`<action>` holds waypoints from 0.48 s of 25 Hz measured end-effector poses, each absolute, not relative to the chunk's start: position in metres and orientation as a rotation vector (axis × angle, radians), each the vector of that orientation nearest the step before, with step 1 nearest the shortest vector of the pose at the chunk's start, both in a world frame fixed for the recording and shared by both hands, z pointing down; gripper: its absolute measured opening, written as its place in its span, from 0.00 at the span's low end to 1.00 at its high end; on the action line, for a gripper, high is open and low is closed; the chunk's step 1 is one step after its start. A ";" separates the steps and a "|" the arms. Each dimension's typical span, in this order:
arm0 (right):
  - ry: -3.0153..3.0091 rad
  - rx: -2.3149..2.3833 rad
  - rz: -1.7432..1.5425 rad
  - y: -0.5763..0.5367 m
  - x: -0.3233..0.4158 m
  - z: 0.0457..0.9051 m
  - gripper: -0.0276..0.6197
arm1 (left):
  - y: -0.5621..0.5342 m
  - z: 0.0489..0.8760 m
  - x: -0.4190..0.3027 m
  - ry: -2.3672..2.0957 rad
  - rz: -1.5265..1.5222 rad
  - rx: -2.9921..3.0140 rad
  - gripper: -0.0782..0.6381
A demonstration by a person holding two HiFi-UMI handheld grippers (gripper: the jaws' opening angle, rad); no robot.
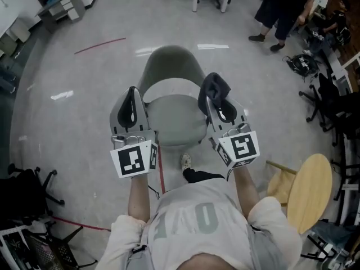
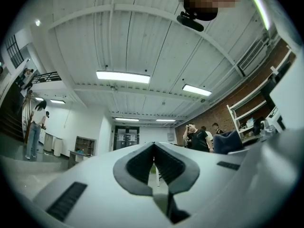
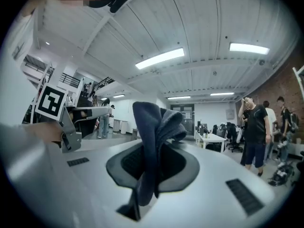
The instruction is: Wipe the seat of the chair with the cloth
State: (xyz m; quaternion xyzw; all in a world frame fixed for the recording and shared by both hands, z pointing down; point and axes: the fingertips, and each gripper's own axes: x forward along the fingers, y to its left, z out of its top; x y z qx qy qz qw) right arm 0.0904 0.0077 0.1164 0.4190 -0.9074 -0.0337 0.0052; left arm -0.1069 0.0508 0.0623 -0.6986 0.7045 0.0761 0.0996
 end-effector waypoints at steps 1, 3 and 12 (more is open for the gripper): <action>-2.838 1.300 -0.115 -0.012 0.085 0.116 0.12 | 0.034 0.062 -0.112 2.091 0.223 -2.054 0.13; -2.839 1.285 -0.094 -0.047 0.077 0.121 0.12 | 0.002 0.061 -0.120 2.100 0.219 -2.032 0.13; -2.847 1.193 0.046 -0.116 0.047 0.148 0.12 | -0.082 0.073 -0.135 2.127 0.160 -2.028 0.13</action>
